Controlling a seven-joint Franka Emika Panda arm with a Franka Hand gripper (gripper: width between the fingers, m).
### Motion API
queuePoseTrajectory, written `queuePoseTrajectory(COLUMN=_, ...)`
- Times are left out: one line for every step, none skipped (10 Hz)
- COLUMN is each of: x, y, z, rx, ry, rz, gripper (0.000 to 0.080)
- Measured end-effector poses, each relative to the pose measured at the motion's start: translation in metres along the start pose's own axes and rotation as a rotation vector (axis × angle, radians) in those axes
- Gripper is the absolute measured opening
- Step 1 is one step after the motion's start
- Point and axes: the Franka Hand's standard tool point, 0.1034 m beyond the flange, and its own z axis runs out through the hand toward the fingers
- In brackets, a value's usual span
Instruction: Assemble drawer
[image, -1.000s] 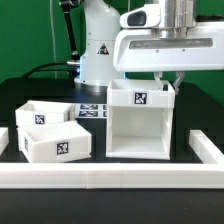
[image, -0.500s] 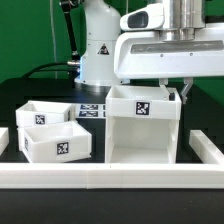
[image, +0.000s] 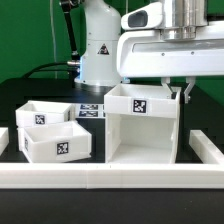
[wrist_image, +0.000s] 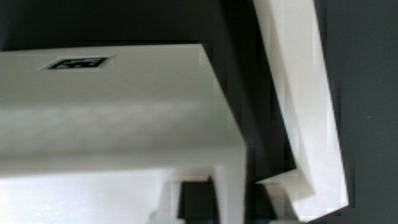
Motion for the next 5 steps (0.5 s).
queuePoseTrajectory(x=-0.006, y=-0.0002, z=-0.0008, rx=0.0, ry=-0.006, rz=0.128, gripper=0.0038)
queuePoseTrajectory(x=-0.009, y=-0.002, z=-0.0001, rx=0.001, ry=-0.012, rz=0.23, gripper=0.0038)
queuePoseTrajectory(x=-0.0088, y=-0.0031, z=0.0005, rx=0.01, ry=-0.019, rz=0.331, gripper=0.0038)
queuePoseTrajectory(x=-0.0058, y=-0.0029, z=0.0012, rx=0.016, ry=-0.022, rz=0.394, gripper=0.0038)
queuePoseTrajectory(x=-0.0009, y=-0.0022, z=0.0016, rx=0.023, ry=-0.024, rz=0.482, gripper=0.0038)
